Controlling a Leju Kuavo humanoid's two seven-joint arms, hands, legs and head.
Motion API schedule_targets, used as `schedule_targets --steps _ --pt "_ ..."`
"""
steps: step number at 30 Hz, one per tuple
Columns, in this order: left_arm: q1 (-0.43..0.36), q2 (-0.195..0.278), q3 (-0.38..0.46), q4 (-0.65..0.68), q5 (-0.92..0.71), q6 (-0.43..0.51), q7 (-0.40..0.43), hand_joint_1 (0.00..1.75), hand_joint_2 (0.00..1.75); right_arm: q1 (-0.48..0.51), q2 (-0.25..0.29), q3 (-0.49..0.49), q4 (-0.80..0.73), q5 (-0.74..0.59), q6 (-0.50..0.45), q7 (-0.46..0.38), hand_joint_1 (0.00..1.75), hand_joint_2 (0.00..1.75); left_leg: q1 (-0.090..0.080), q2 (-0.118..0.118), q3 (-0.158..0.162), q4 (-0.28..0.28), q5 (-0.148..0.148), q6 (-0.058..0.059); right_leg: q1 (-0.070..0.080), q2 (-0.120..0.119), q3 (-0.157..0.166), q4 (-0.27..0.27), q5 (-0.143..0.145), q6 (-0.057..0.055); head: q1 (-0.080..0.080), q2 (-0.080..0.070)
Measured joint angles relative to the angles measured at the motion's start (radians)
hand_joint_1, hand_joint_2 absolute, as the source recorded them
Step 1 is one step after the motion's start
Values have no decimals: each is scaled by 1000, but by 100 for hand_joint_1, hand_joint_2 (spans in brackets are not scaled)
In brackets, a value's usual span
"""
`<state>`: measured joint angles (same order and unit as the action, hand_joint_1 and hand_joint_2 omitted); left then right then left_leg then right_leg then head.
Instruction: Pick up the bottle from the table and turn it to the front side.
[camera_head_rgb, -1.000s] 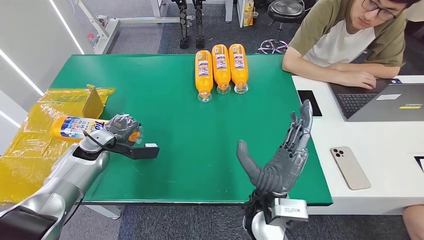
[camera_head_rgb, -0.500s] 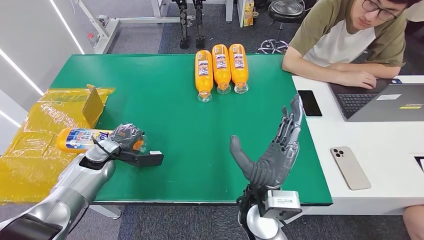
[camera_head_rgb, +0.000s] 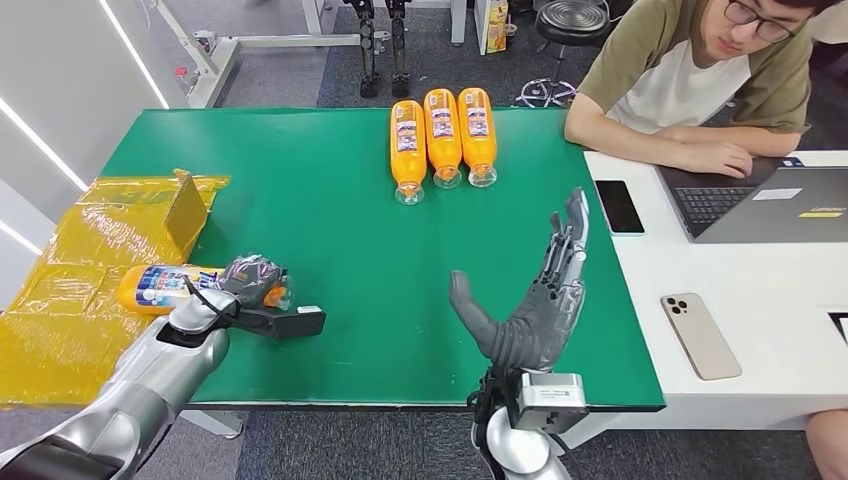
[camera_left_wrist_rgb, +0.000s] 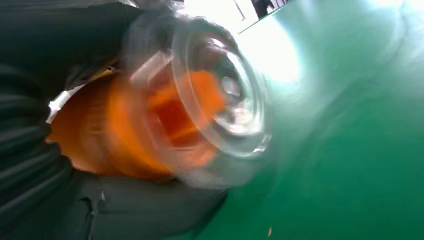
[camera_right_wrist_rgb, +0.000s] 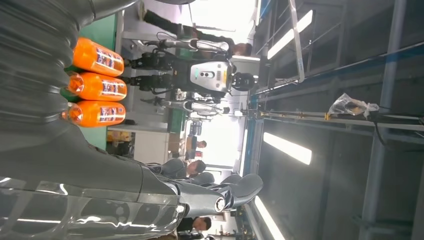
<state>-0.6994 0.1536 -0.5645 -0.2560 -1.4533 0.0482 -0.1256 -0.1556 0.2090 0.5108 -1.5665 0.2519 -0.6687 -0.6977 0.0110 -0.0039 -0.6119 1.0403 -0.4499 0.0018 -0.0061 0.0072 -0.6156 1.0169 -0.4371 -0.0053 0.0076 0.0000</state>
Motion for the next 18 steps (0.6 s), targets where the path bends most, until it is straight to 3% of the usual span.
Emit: schedule_targets --steps 18 --pt "29 41 76 0 65 102 -14 0 175 0 -6 9 3 -33 0 0 0 175 0 1 1 0 1 -1 0 1 0 1 0 0 0 0"
